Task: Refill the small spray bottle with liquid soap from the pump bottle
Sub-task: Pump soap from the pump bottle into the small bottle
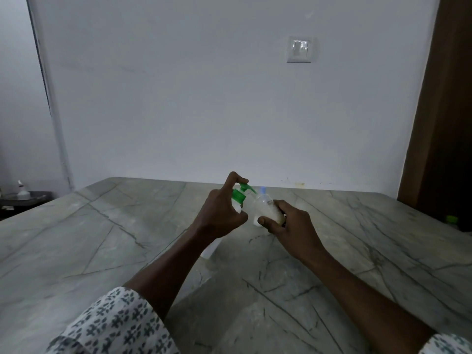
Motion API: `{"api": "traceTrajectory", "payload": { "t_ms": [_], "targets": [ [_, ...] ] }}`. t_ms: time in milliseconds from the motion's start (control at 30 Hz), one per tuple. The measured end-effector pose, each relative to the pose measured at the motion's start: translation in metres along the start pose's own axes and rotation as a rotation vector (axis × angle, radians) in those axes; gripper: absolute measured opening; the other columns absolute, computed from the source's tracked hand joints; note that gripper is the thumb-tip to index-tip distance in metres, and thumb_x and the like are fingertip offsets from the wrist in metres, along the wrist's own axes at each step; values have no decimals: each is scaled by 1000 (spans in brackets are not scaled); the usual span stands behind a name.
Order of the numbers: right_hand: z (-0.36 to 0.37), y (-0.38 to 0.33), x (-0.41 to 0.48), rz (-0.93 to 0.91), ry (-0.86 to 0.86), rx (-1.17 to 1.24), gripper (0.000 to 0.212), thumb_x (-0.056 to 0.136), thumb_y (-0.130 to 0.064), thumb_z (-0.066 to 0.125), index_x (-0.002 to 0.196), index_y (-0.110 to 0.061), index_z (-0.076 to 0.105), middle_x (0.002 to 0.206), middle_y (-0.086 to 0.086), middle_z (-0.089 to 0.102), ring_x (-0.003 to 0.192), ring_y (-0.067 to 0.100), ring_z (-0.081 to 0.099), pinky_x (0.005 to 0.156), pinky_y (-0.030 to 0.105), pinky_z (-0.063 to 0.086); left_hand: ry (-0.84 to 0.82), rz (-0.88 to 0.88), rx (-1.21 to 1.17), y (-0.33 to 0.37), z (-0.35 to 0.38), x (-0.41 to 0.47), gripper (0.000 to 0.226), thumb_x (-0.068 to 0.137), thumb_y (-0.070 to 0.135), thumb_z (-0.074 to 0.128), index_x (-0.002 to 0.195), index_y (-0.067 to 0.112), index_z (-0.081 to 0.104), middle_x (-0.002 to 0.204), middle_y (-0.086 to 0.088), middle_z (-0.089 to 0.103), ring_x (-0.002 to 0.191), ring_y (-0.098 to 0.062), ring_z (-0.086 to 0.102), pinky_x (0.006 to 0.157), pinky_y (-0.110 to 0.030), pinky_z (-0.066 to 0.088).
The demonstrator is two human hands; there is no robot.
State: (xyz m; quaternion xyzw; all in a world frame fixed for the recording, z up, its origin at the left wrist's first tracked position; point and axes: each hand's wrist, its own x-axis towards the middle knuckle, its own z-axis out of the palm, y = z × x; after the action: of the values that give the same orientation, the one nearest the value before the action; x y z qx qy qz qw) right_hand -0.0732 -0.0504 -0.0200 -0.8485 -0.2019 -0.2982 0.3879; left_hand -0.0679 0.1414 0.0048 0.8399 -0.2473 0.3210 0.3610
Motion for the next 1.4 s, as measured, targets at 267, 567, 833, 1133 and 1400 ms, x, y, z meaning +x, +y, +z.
{"api": "traceTrajectory", "payload": {
  "t_ms": [267,567,833,1133,1400],
  "targets": [
    [-2,-3,0,-7,32,16,51,82,-39,71,123,-12,59,104,6,69,79,13,60,57,4,39,17,28,-4,-2,1,-2,75,66,20,73,132,34,38,96,5,70,68,-12,65,63,-29,57],
    [-6,-2,2,-78,92,-54,53,81,-36,73,127,-13,59,115,6,68,92,17,61,72,15,37,55,46,-29,-1,1,-3,67,67,15,72,125,29,42,96,4,70,68,-13,65,61,-23,55],
    [-5,-5,2,-83,101,-59,53,82,-34,73,127,-11,58,118,7,67,96,19,62,74,14,34,50,16,-29,-1,2,-3,72,68,13,74,127,33,39,99,4,70,70,-13,66,63,-27,57],
    [-3,-6,0,-18,28,13,50,84,-39,68,126,-12,57,111,6,67,85,14,58,62,7,37,48,38,-41,-1,3,-2,74,67,15,73,130,32,40,92,8,68,68,-11,63,60,-17,53],
    [0,-6,-2,-2,28,4,51,83,-42,68,124,-13,57,104,3,67,79,14,59,61,11,40,64,-4,-14,-1,6,-2,70,66,15,75,124,33,41,92,9,68,67,-13,65,64,-35,58]
  ]
}}
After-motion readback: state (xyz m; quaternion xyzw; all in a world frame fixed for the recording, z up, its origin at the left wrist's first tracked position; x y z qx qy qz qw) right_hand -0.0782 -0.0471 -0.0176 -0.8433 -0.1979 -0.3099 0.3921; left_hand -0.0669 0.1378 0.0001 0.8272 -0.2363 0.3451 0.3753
